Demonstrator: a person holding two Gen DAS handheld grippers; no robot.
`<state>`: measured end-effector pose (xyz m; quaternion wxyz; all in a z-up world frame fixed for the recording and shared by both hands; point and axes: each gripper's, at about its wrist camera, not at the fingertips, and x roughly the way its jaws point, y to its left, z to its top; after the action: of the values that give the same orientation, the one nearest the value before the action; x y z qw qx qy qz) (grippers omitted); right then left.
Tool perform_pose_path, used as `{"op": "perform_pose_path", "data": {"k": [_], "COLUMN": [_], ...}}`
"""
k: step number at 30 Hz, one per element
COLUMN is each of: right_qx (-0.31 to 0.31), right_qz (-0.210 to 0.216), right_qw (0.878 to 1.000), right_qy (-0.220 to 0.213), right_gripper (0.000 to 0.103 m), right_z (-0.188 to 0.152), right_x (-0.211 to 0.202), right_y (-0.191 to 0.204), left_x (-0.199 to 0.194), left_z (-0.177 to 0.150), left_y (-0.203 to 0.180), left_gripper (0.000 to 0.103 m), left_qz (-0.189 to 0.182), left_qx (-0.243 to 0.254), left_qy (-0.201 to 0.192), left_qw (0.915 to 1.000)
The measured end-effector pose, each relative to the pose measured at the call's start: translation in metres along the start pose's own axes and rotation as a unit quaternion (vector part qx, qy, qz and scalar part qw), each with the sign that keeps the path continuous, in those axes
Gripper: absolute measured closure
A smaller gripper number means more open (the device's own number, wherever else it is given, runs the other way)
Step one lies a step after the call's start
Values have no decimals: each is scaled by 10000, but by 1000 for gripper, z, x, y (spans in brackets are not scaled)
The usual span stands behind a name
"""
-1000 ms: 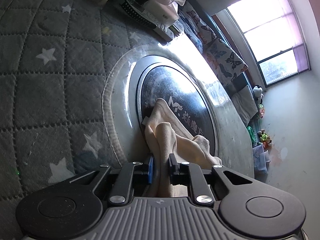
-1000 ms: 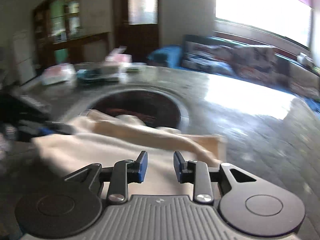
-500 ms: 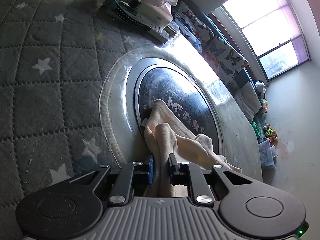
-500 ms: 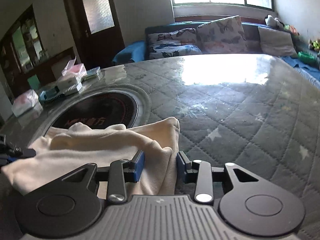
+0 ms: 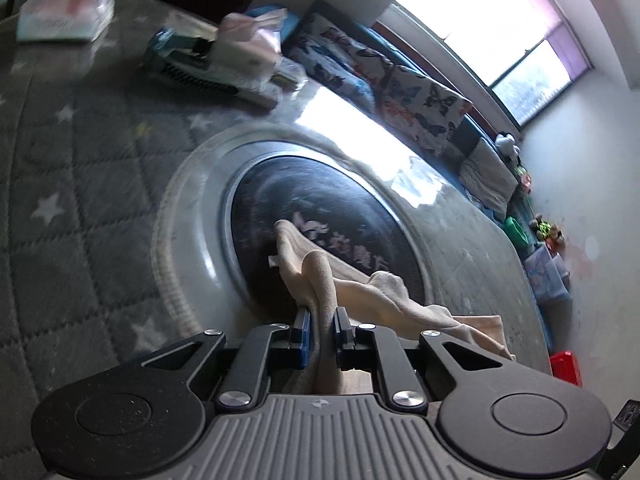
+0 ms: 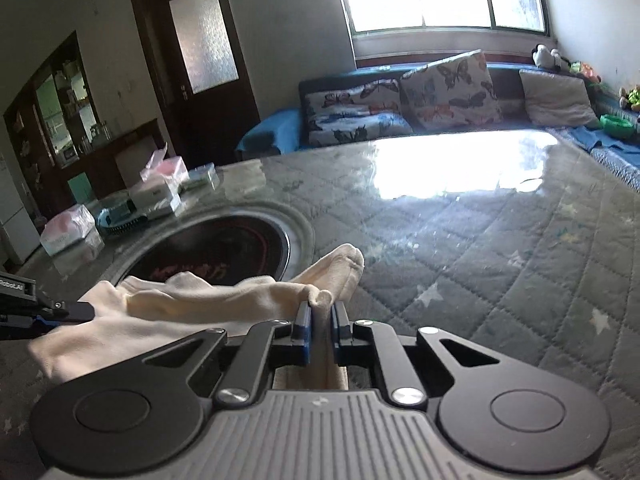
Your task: Fold clothes
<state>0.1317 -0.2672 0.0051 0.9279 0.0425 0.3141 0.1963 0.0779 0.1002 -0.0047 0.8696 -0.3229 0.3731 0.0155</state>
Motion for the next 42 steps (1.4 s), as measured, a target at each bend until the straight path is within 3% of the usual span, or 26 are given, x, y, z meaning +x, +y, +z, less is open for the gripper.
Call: {"op": "perform_pose_path", "data": {"k": [13, 26, 37, 42], "right_qx": [-18, 168, 261, 124], "right_qz": [-741, -1705, -2235, -2373], "right_qw": [9966, 9837, 9742, 9713], "right_qy": [-371, -552, -138, 61], "right_gripper": [95, 95, 95, 94], "right_z": [15, 19, 2, -7], "right_x": [-42, -74, -63, -57], "right_y": [-42, -102, -125, -123], "left_x": [47, 101, 124, 119], "left_z": [-1, -18, -27, -32], "left_y": [-74, -165, -169, -164], "left_gripper": [91, 92, 91, 91], "left_qz": [-379, -757, -554, -631], "left_qx": [635, 1212, 1511, 1661], "left_qy": [320, 853, 1185, 1300], "left_qw": [9967, 9861, 9798, 9755]}}
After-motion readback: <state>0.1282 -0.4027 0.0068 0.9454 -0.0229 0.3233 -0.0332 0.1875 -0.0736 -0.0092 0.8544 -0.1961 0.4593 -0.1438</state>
